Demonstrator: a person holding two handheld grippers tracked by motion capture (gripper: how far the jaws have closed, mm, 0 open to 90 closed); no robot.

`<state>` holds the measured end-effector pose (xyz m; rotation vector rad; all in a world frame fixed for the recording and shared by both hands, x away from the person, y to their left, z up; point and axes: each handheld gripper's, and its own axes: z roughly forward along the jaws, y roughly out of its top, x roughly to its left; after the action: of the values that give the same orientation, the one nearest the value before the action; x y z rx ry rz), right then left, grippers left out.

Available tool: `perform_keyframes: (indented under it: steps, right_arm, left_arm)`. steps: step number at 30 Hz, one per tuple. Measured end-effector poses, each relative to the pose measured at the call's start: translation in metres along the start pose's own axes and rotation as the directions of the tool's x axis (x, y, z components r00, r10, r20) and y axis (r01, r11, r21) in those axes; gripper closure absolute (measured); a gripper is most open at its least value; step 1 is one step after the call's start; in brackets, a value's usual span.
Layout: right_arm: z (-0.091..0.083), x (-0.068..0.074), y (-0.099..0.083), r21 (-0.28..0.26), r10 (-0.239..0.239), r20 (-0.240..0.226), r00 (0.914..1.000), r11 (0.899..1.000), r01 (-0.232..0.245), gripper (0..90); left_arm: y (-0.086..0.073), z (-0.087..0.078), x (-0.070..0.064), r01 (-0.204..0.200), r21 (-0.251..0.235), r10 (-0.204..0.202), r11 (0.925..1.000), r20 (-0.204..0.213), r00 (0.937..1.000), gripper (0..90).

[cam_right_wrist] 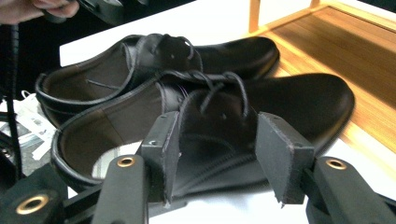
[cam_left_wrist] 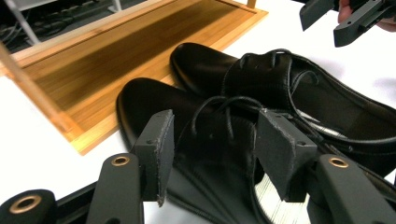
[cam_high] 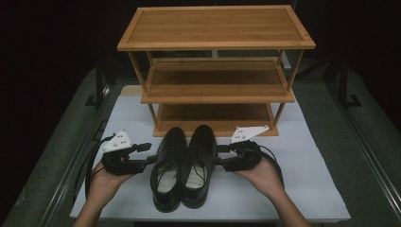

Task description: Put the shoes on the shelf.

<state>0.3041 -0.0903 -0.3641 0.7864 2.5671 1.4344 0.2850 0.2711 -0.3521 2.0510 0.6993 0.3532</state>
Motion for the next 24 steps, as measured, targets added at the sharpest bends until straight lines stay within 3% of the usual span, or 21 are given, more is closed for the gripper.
perform_keyframes:
  steps: [8, 13, 24]
  right_arm:
    - [0.013, 0.003, 0.009, 0.000, -0.005, -0.019, 0.9998, 1.000, 0.005, 48.0]
    - [0.023, 0.002, 0.012, 0.002, 0.001, -0.021, 0.9998, 1.000, -0.001, 47.9]
    - [0.045, 0.000, 0.006, 0.058, 0.014, -0.025, 0.9996, 0.998, -0.012, 47.6]
  left_arm:
    - [-0.004, 0.013, -0.004, -0.007, 0.023, 0.006, 0.9997, 0.032, 0.9995, 46.5]
    - [-0.009, 0.018, -0.004, -0.019, 0.052, 0.018, 0.9984, 0.017, 0.9997, 46.6]
    - [-0.013, 0.027, -0.006, -0.025, 0.076, 0.021, 0.9968, 0.051, 0.9985, 51.8]
